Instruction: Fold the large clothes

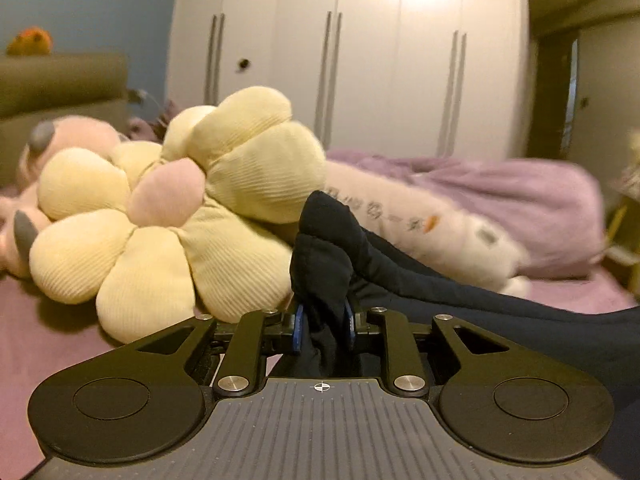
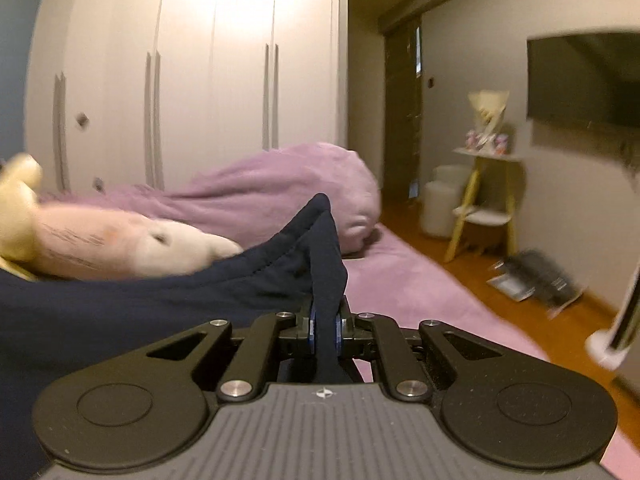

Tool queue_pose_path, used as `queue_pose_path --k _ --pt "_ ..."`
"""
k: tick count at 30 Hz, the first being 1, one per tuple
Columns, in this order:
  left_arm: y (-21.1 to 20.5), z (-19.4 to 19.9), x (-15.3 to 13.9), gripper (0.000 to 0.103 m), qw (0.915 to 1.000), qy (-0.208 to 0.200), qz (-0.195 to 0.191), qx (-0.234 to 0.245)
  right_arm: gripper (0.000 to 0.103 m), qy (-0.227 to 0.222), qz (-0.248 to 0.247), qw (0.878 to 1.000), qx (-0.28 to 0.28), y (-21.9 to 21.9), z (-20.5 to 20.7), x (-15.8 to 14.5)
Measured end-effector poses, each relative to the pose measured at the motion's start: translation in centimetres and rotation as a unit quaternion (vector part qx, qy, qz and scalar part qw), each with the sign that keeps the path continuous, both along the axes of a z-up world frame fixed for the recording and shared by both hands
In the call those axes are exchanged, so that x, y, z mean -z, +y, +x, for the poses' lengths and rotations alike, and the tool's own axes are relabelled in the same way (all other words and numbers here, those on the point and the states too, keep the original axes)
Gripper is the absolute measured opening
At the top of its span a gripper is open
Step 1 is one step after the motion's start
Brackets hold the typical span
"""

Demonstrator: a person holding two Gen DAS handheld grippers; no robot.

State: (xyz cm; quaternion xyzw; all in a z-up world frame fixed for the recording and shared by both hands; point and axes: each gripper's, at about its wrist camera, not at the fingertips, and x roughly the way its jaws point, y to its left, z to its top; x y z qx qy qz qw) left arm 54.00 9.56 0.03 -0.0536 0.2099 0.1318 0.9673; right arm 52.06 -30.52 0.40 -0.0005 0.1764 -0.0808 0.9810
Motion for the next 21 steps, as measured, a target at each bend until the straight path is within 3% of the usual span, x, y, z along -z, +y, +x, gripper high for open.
queue_pose_path --k 5,7,11,13,16,17,20,21 --pt "-2.1 3.2 9.1 0.030 0.9977 0.038 0.053 -0.019 0.009 0.044 -0.060 0.997 0.037 1.7 4.8 7.4" --pt "-1.5 3.3 11.6 0.047 0.9979 0.051 0.029 -0.028 0.010 0.067 -0.066 0.994 0.048 1.4 5.5 10.3" --pt "1.0 3.3 13.1 0.063 0.9969 0.055 -0.044 -0.034 0.017 0.083 -0.021 0.995 0.051 -0.2 6.6 12.7" --pt "2.4 3.5 14.1 0.082 0.9939 0.057 -0.083 -0.046 0.019 0.093 0.011 0.994 0.053 -1.1 6.8 14.0" --pt "3.6 3.2 14.0 0.089 0.9896 0.059 -0.117 -0.061 0.026 0.093 0.017 0.994 0.056 -1.2 6.9 14.2" --pt "3.6 2.9 13.7 0.089 0.9898 0.056 -0.116 -0.061 0.034 0.092 0.015 0.994 0.059 -1.0 6.8 14.0" --pt "4.1 0.8 12.3 0.091 0.9888 0.056 -0.122 -0.067 0.071 0.069 0.041 0.994 0.073 -1.8 5.5 12.7" --pt "4.3 -0.1 11.7 0.091 0.9888 0.055 -0.122 -0.065 0.074 0.053 0.052 0.994 0.077 -2.2 4.6 11.9"
